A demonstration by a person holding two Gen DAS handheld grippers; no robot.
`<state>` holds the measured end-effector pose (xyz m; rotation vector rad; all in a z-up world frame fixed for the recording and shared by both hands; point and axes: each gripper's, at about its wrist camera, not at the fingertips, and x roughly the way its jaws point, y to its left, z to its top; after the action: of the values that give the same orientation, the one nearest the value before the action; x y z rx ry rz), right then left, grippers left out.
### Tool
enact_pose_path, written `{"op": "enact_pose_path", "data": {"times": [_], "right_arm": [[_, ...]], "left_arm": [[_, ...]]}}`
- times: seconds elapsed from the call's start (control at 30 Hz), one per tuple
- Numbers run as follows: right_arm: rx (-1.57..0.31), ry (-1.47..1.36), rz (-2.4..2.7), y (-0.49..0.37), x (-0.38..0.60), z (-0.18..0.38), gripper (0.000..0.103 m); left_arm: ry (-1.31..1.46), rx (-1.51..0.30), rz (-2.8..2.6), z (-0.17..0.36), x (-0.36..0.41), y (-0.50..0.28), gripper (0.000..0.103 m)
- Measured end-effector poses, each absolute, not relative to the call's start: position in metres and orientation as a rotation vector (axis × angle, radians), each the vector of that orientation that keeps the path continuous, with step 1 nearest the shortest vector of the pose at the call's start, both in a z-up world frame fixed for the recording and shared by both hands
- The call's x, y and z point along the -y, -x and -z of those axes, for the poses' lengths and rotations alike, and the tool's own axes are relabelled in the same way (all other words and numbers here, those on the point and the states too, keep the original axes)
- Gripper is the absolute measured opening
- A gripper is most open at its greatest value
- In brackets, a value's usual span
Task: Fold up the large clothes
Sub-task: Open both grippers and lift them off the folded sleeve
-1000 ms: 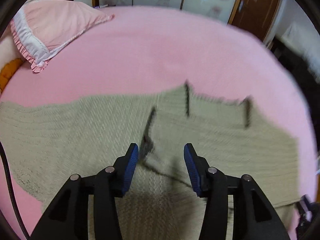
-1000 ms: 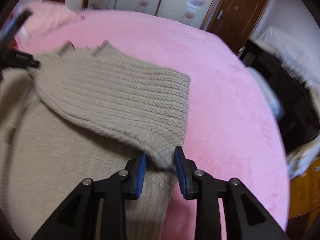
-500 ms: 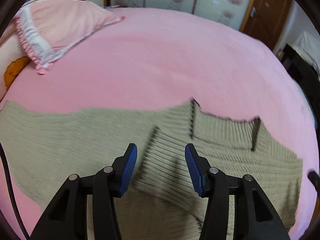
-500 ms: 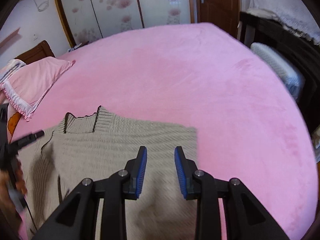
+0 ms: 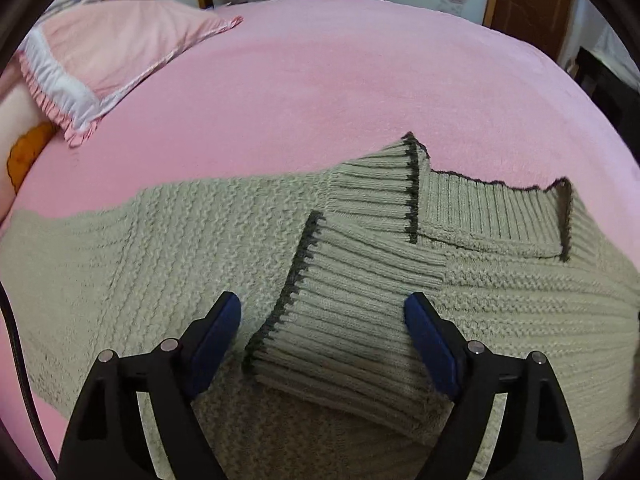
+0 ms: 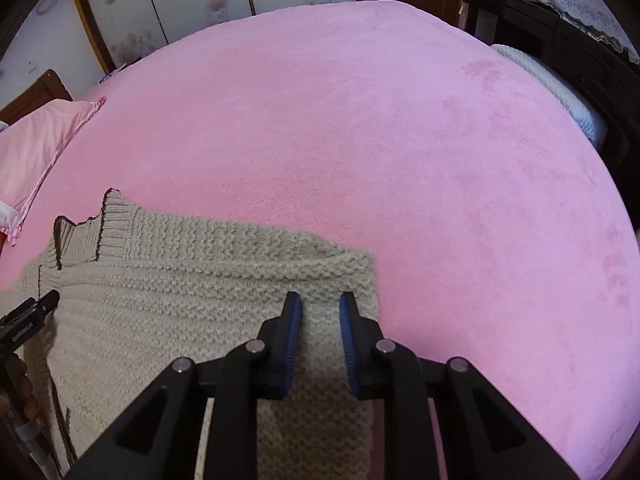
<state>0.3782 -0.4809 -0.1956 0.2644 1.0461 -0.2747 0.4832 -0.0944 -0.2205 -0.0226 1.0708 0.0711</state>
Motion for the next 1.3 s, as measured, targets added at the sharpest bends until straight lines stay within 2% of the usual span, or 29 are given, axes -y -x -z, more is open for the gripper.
{"op": "enact_pose_path", "data": {"times": [0.27,0.37,0.47,0.5,0.57,0.63,0.87,1.0,1.1,1.3], "right_arm": [[-0.949,-0.288,0.145,-0.312,0.458,0.145,0.017],[-0.956,-0.304,0.095,-0.283,0.446,0.147,0.017],[-0.984,-0.262,0.121,-0.267,0.435,0.165,0.017],[-1.010,-0.250,0.150,-0.266,0.435,0.175,0.017],[-1.053,-0.273,0.187,-0.258,0.443,0.199,0.015],[-1.034,-0.326,0.178,-0.249,0.452,0.205,0.008],[-1.017,-0.324,0.183,-0.242,0.444,0.175,0.010],[-0.985,-0.327,0.176,-0.235,0.433,0.160,0.011],[-0.972,-0.343,0.157,-0.229,0.425,0.148,0.011],[-0.942,-0.344,0.134,-0.208,0.404,0.118,0.011]], "left_arm": [[-0.048,-0.958,0.004,0.178,0.105,-0.438,0.082],[-0.057,-0.967,0.040,0.177,0.115,-0.424,0.079],[-0.091,-1.019,0.022,0.191,0.123,-0.421,0.069],[-0.104,-1.046,0.009,0.200,0.123,-0.422,0.069],[-0.102,-1.071,0.004,0.211,0.124,-0.418,0.069],[-0.063,-1.067,0.009,0.213,0.120,-0.418,0.070],[-0.004,-1.067,0.022,0.196,0.113,-0.410,0.069],[0.018,-1.049,0.046,0.174,0.108,-0.397,0.071],[0.011,-1.044,0.064,0.153,0.106,-0.381,0.081],[-0.029,-0.983,0.126,0.096,0.106,-0.331,0.083]]}}
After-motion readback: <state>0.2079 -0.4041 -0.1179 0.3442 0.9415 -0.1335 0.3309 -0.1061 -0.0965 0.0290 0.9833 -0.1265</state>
